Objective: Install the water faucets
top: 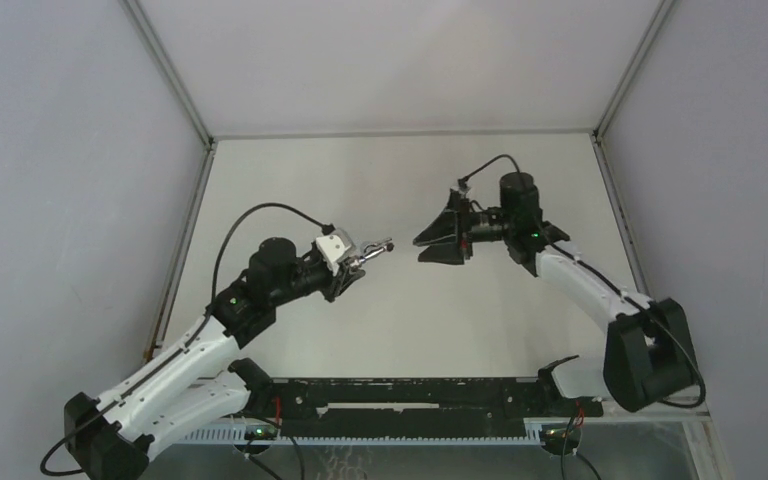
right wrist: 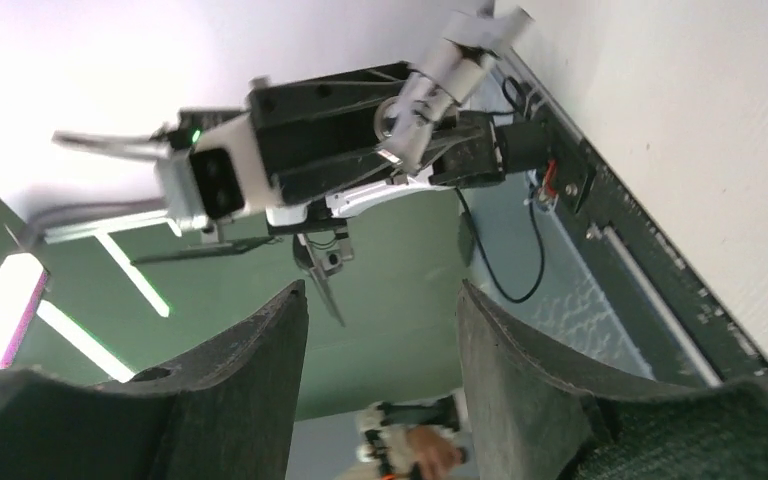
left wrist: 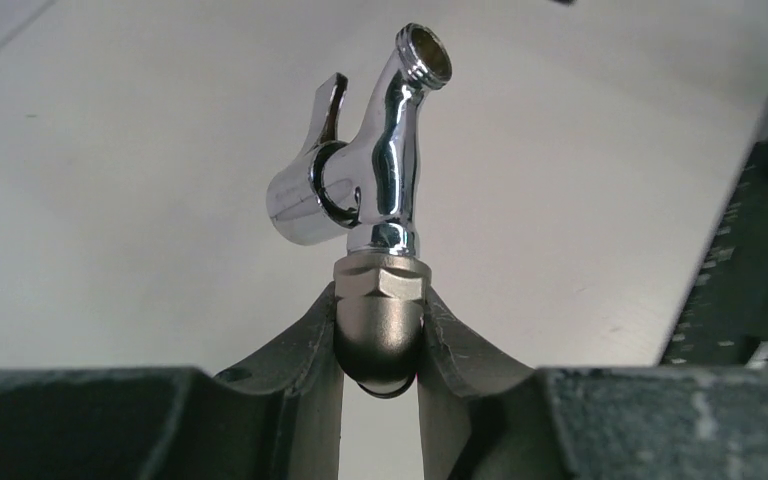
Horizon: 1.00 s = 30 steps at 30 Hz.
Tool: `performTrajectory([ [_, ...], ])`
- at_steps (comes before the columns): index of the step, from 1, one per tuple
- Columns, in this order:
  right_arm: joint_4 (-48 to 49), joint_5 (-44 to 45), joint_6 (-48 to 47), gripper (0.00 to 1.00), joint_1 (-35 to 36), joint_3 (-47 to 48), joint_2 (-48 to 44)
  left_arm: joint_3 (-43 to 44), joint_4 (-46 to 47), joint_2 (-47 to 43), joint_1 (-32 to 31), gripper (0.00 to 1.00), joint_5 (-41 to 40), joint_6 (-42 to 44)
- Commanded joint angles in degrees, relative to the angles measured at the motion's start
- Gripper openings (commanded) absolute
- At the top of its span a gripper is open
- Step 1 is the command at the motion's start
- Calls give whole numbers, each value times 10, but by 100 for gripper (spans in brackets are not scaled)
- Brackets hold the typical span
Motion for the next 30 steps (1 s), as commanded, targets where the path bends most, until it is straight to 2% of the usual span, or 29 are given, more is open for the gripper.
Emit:
performTrajectory([
  [1,-14,-57,-153,62,-56,18,-91,67,15,-4,41,0,163,-122],
  [4,-59,-27,-245,62,-69,27,-152,99,3,10,69,0,267,-173],
  [7,-79,83,-359,62,-39,10,-216,128,10,20,77,0,344,-226],
  [10,-23,149,-436,64,-3,-29,-281,137,40,25,77,0,397,-283],
  [13,42,177,-501,67,28,-64,-342,152,33,40,77,0,443,-287],
  [15,63,197,-546,74,50,-77,-366,164,19,58,77,0,475,-286],
  [16,67,213,-561,87,61,-80,-374,173,4,68,77,0,489,-285],
  [17,70,236,-570,98,75,-81,-377,181,-7,78,77,0,502,-283],
  [18,77,246,-571,99,82,-80,-378,185,-19,87,77,0,511,-283],
  [30,139,212,-588,100,159,-60,-296,194,-24,82,77,0,517,-288],
])
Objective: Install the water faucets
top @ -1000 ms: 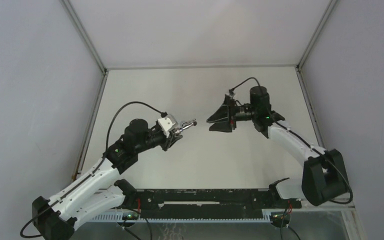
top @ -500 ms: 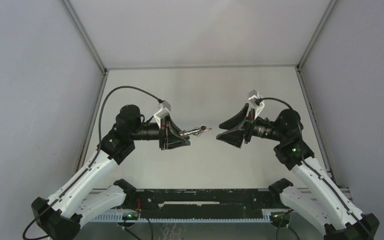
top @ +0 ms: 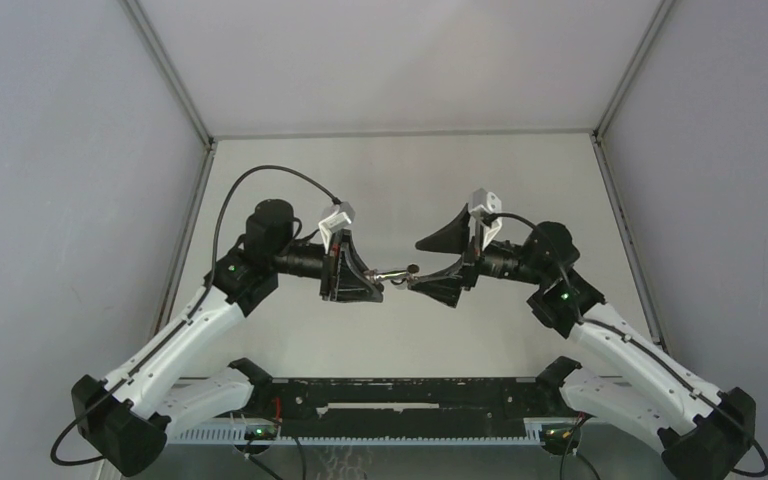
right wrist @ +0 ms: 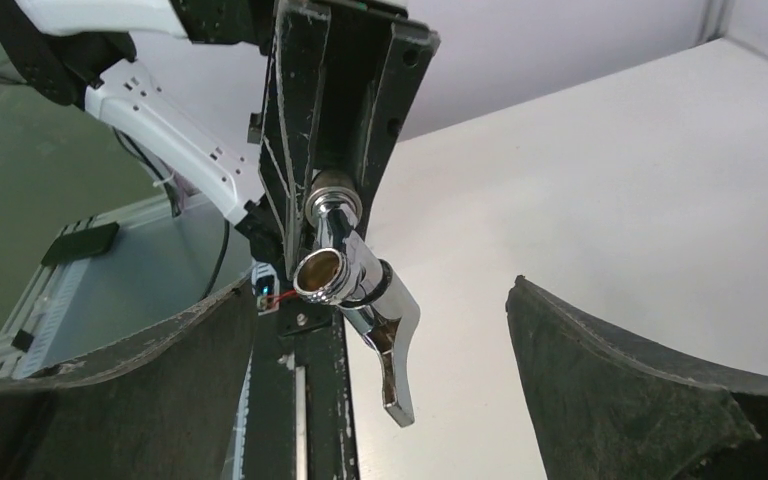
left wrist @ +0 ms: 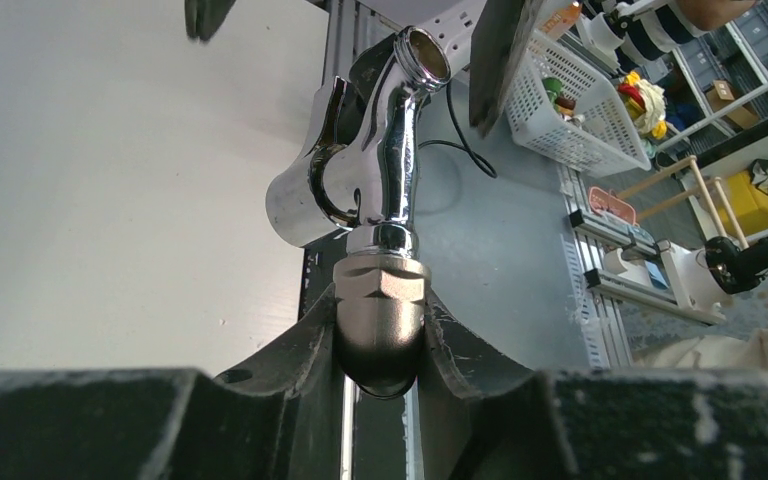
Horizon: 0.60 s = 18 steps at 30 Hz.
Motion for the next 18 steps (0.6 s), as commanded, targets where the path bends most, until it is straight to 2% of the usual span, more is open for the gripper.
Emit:
performTrajectory([
  [1,58,-1,-39,100,32,25,18,45,20,-17,3,0,30,-14],
  [12,120,-46,-5,82,55,39,85,42,32,-20,3,0,31,-22],
  [15,139,-58,11,70,58,39,100,39,35,-18,2,0,31,-21],
  [18,153,-61,28,44,59,40,112,38,39,-14,3,0,32,-20],
])
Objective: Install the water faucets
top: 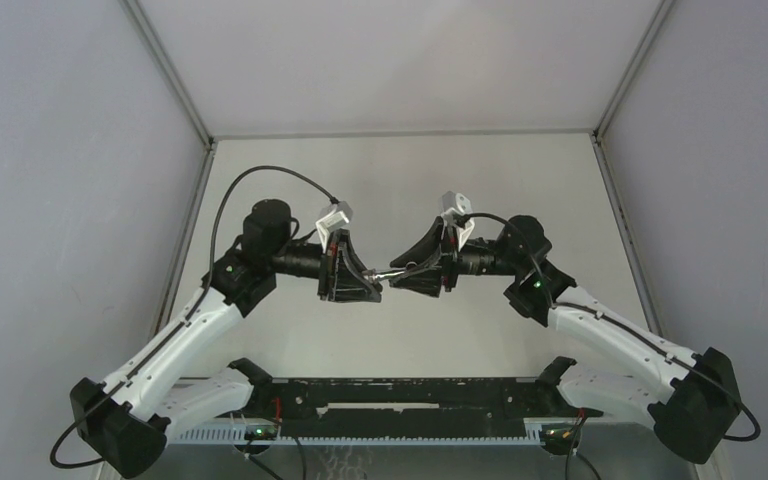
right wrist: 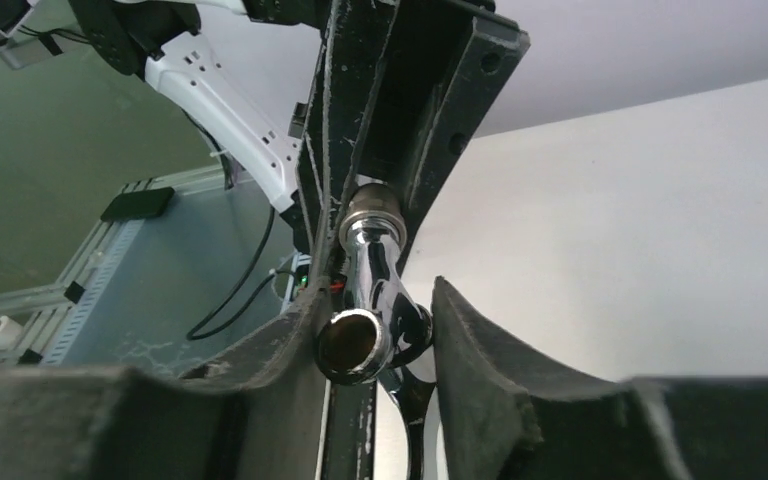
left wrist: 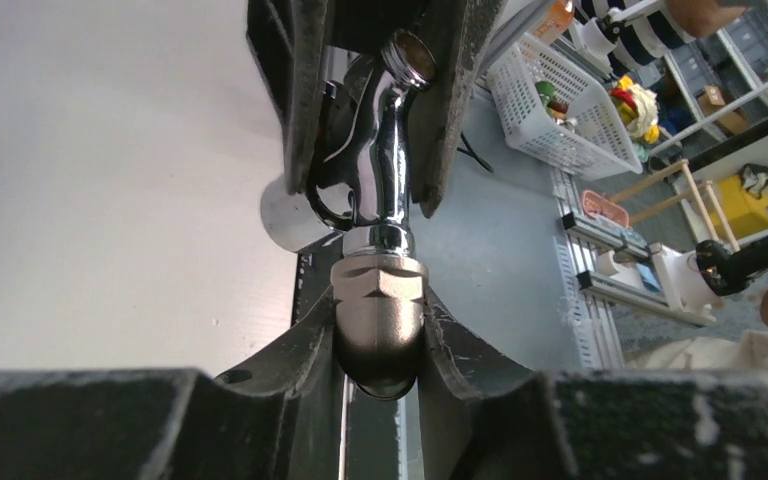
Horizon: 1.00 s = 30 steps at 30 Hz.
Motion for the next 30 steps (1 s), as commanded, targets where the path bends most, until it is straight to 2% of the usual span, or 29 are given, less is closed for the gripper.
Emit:
performTrajectory([
  [1,54,-15,30,38,6,28,12,38,39,-4,3,0,21,-10],
  [4,49,-16,43,24,6,30,13,41,40,2,3,0,20,-4],
  [6,47,-16,61,10,6,30,12,41,40,0,3,0,12,5],
  [9,35,-21,110,1,2,37,18,41,29,-6,2,0,-17,24],
  [12,31,-31,197,0,-7,49,34,41,17,-15,3,0,-57,52],
  [17,5,-106,422,0,-55,97,102,9,14,-56,1,0,-206,120],
  [21,52,-174,626,0,-81,98,180,-23,22,-93,-3,0,-300,191],
  [24,120,-164,739,0,-89,69,210,-41,11,-118,-17,0,-376,268],
  [27,155,-145,809,0,-91,47,232,-51,1,-121,-20,0,-404,290],
  [30,191,-129,865,3,-91,25,246,-58,13,-120,-20,0,-388,261],
])
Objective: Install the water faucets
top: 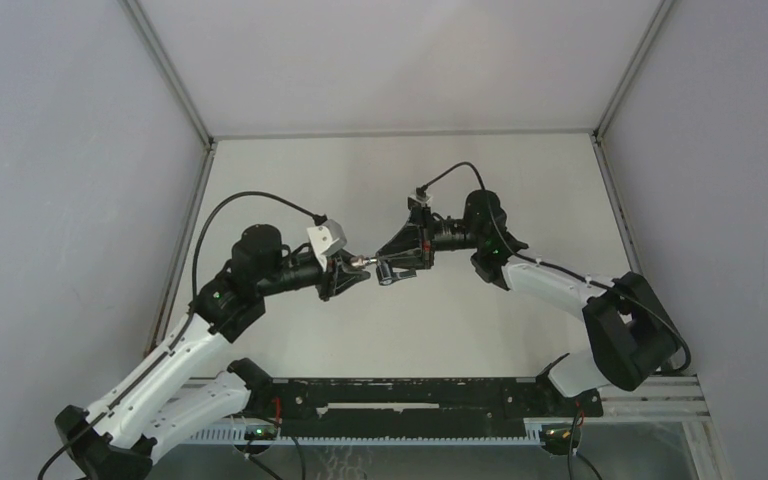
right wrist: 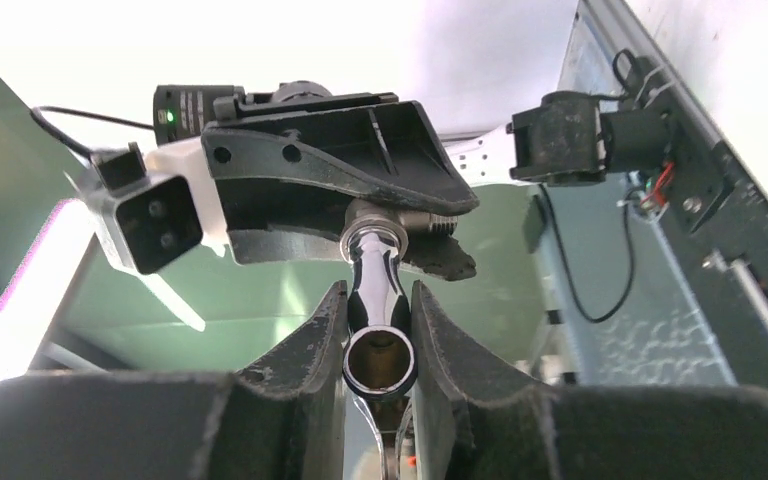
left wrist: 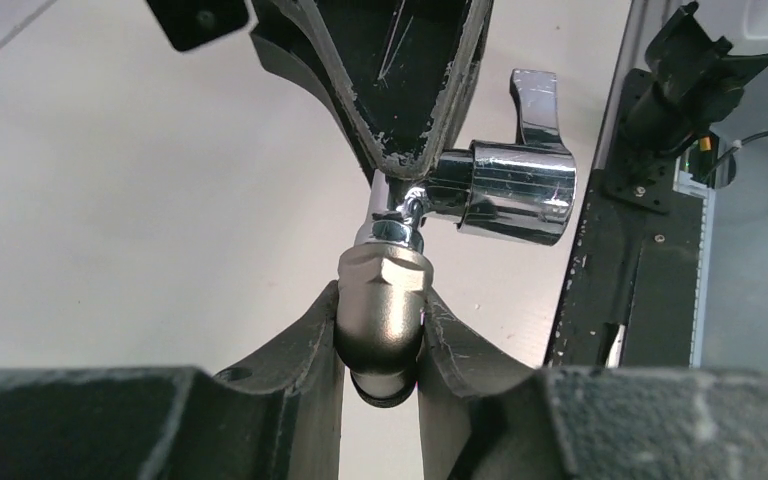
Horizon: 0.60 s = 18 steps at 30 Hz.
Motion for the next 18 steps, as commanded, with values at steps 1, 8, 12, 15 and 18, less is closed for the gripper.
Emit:
performTrajectory([
  [1,77,-7,156,14,-16,-30,6,-8,46,-22,10,0,-67,14],
  [8,163,-1,193,79,-13,-60,13,-23,81,-15,11,0,-90,-105],
  [12,164,-9,181,81,-2,-62,11,-37,102,-18,11,0,-109,-121],
  [15,160,-18,163,82,0,-66,9,-39,106,-12,11,0,-109,-130],
  [18,157,-15,152,82,-2,-66,3,-42,106,-3,11,0,-95,-138],
])
